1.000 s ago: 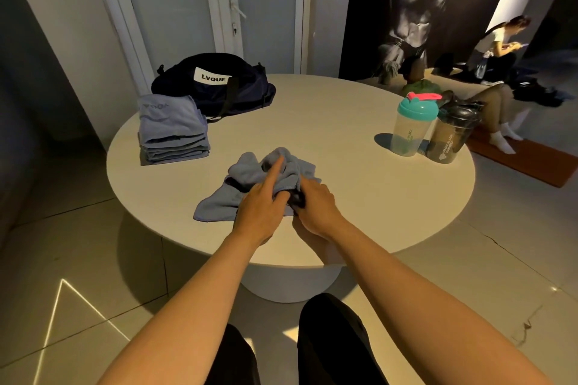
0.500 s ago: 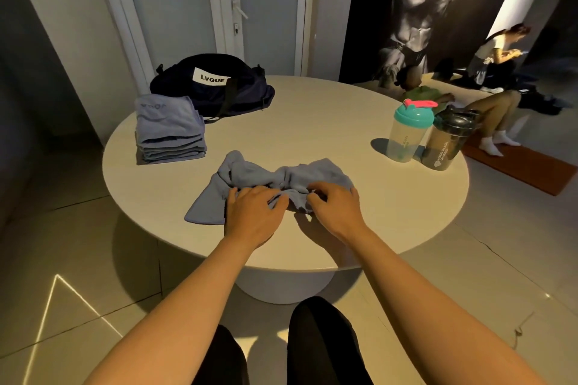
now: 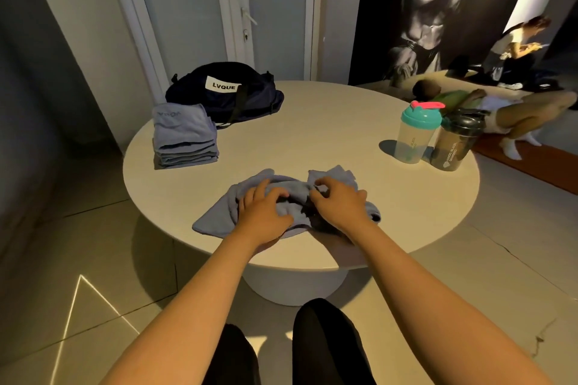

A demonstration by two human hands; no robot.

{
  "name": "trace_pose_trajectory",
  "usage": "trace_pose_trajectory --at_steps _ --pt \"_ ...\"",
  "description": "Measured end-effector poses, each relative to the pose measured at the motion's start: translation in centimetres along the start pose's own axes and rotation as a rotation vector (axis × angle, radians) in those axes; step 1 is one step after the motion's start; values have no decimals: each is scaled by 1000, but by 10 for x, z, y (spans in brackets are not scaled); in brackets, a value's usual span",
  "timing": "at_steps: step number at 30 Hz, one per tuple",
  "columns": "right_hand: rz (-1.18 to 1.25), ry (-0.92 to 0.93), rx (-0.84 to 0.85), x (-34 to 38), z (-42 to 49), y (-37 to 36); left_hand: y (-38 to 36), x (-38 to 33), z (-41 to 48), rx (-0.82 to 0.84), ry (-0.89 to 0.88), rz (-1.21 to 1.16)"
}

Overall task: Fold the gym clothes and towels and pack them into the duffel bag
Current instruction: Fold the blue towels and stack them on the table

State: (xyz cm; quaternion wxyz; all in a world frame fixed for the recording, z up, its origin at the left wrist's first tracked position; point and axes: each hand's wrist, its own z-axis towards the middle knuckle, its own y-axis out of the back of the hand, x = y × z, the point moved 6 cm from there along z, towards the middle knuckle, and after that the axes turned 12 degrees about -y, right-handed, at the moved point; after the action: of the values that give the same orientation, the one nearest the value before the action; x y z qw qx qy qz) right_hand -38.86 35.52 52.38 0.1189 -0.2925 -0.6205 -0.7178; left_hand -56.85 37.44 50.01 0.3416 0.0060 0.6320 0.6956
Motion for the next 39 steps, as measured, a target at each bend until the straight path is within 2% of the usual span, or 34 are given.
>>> trace_pose_trajectory --at_steps 2,4,5,7,9,11,14,17,19,23,25,26,29,31,33,34,36,38,39 --pt "97 62 -37 -1 -1 5 0 -1 -2 30 -26 -264" --pt "14 101 -103 -2 2 6 10 -2 -4 -104 -12 -463" --pt "-94 106 -91 -1 3 2 18 3 -4 -214 21 -459" --pt "-250 121 20 4 4 -8 28 20 0 -358 93 -258" --pt "-270 148 146 13 3 -16 20 37 4 -238 206 -60" --pt "-221 131 183 24 2 -20 5 41 7 -79 226 -15" --pt "-75 32 210 35 8 -28 1 28 9 -101 151 -17" --pt "-260 123 249 37 7 -45 7 25 4 -154 176 -24" --pt "-318 91 135 26 17 -40 15 36 -2 -198 217 9" --pt "-433 -147 -98 7 39 -12 27 74 -17 -163 377 206" --pt "-409 -46 -104 24 37 -19 30 86 -21 -123 446 285" --pt "-372 38 -93 37 35 -29 31 86 -18 -131 422 329" --pt "-282 186 94 70 23 -64 28 71 -6 -148 169 302" --pt "-300 195 235 75 20 -84 20 68 -5 -50 114 178" --pt "-363 227 269 76 20 -92 17 80 -8 62 173 164" --pt "-372 244 248 75 20 -92 16 87 -9 112 209 183" --pt "-332 260 96 75 19 -78 20 99 -12 179 284 226" --pt "-342 206 -96 72 16 -59 29 105 -13 185 394 272" --pt "-382 162 -119 66 15 -57 35 105 -12 164 437 313"
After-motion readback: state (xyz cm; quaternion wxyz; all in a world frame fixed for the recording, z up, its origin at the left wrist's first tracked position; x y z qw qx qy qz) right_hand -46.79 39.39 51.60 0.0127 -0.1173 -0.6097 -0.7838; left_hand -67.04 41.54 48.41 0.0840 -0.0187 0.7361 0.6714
